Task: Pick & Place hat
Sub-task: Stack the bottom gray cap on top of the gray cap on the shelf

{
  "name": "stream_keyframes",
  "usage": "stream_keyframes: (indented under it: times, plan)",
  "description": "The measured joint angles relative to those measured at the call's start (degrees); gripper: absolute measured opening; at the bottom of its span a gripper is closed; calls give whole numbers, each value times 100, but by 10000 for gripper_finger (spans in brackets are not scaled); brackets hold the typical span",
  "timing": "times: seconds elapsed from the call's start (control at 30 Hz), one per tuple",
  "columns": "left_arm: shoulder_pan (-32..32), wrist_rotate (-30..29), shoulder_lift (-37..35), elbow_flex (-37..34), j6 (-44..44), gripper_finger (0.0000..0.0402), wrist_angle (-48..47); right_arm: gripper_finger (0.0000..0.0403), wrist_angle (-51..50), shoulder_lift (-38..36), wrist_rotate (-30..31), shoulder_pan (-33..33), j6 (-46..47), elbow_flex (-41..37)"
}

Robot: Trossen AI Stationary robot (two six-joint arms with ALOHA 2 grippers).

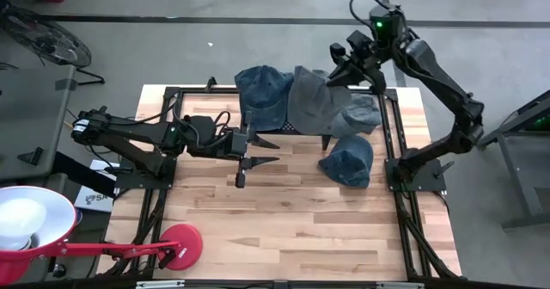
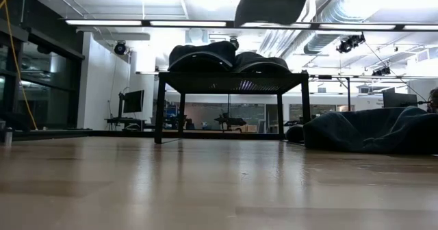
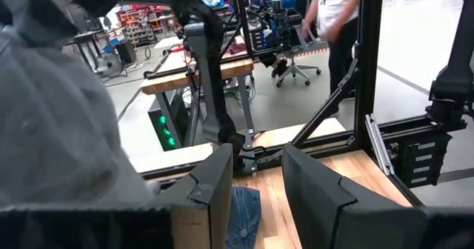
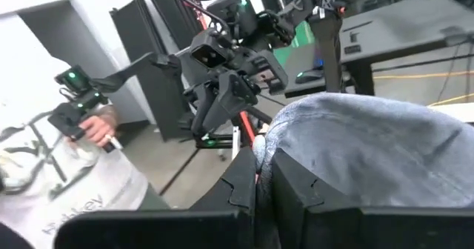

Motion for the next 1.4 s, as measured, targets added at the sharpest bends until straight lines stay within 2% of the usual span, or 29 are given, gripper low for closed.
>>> stream_keyframes:
  times: [0.23,0.5,0.67,1.4]
  plan:
    - [0,0,0,0,-4,117,1,15,177,404,-601,-249,37,0]
    - [0,-3,0,0,-145,117,-2,15,1055,769,-1451,-381,841,0]
    - [0,-3,0,0,-168,117,-4,15,1368,973,-1452,-426,1291,0]
    - [0,-22,2,0,-319,117,-4,15,1368,1156,-1450,-615,1408,0]
